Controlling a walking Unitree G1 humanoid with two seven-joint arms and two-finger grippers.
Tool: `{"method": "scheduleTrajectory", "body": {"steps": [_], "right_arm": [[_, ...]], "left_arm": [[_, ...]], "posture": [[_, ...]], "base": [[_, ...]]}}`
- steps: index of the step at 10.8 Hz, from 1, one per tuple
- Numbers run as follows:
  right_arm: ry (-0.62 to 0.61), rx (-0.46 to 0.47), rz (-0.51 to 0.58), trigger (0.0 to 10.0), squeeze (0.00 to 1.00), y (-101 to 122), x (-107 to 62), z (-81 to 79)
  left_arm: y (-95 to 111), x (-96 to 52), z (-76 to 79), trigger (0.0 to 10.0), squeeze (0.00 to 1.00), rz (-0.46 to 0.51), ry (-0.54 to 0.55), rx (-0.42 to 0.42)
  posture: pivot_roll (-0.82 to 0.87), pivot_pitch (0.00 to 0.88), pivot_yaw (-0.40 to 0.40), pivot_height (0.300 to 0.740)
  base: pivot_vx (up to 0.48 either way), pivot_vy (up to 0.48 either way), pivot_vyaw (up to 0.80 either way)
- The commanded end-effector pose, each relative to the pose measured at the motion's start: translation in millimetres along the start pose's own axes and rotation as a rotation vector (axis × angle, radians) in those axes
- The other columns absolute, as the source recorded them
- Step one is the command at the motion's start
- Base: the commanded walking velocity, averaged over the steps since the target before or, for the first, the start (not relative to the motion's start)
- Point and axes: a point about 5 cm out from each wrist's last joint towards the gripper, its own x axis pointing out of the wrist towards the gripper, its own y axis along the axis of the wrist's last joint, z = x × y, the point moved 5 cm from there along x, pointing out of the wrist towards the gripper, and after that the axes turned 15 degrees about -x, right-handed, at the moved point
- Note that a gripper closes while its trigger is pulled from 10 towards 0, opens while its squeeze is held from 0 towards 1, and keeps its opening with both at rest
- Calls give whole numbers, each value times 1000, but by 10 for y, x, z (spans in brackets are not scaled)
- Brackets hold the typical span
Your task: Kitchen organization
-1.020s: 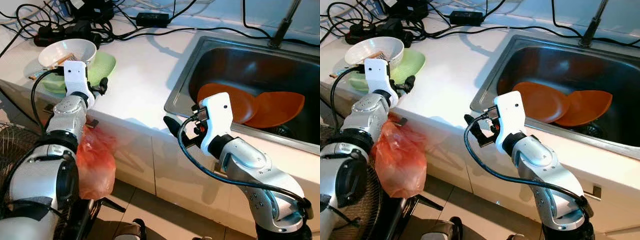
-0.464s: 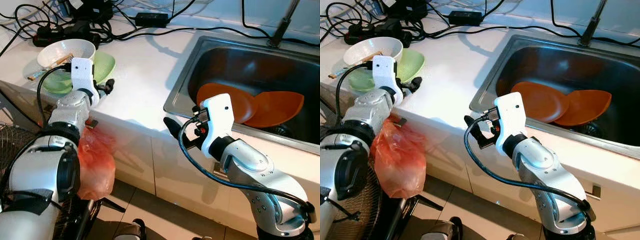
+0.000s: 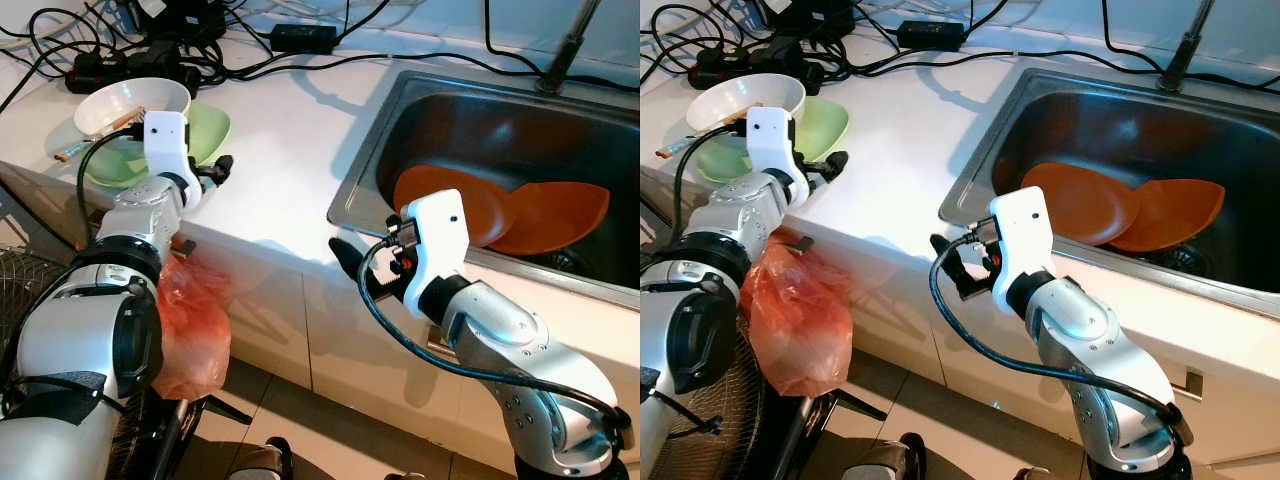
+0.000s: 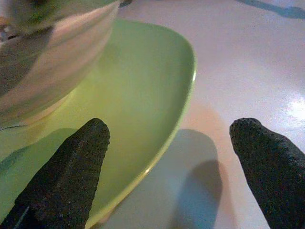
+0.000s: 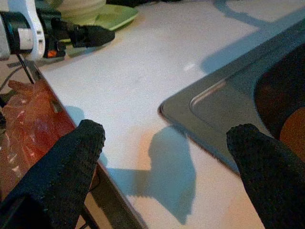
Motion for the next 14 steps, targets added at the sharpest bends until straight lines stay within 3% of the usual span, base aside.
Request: {"method": "scheduleTrajectory", "body": {"steps": [1,5,10,14], "right_arm": [[-7,5,11,10000,0,34,-41,2],[-9,8,7,10000,0,28,-50,-4],[-11,8,4,10000,0,28,-55,-3],[-15,5,2,10000,0,27,-58,4]], "left_arm": [[-197,6,36,10000,0,-78,-14,-28],[-232,44,282,10000,0,-102,-84,-25],[-274,58,422,10000,0,-117,-125,-23],[-313,74,633,10000,0,-127,-181,-23]], "posture": [[-123,173,66,740],[-128,179,68,740],[-131,179,69,740],[-138,175,71,740]], "base": [[0,0,0],[0,0,0],[0,0,0],[0,0,0]]}}
